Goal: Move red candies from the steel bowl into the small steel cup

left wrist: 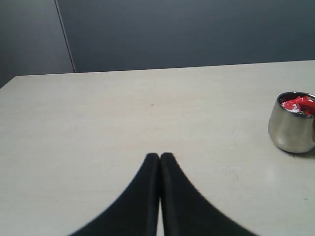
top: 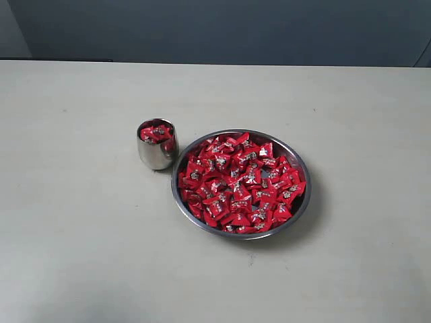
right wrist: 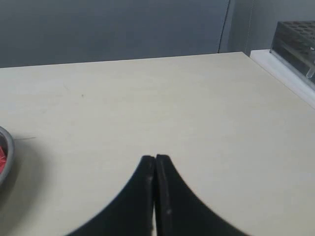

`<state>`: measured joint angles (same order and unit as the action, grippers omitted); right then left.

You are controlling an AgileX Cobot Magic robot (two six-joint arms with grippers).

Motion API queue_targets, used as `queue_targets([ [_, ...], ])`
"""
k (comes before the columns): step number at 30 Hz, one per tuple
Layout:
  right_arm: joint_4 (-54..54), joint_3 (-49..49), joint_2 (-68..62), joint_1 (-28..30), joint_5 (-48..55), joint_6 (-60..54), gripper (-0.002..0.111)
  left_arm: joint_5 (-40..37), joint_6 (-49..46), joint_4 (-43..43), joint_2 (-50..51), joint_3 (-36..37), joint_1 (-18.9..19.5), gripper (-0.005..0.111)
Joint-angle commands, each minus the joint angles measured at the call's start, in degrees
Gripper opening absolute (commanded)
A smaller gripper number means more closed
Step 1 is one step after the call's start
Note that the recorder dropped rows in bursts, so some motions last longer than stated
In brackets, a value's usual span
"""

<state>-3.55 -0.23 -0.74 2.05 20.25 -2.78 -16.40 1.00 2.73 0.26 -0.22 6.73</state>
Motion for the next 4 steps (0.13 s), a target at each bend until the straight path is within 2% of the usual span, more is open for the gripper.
queue_targets([
  [1, -0.12, 0.23, 0.37, 0.14, -1.13, -0.10, -0.001, 0.11, 0.11, -0.16, -0.26, 0.22, 0.03, 0.000],
  [4, -0.12, 0.23, 0.37, 0.14, -1.13, -0.10, -0.001, 0.11, 0.11, -0.16, -0.26, 0.22, 0.03, 0.000],
])
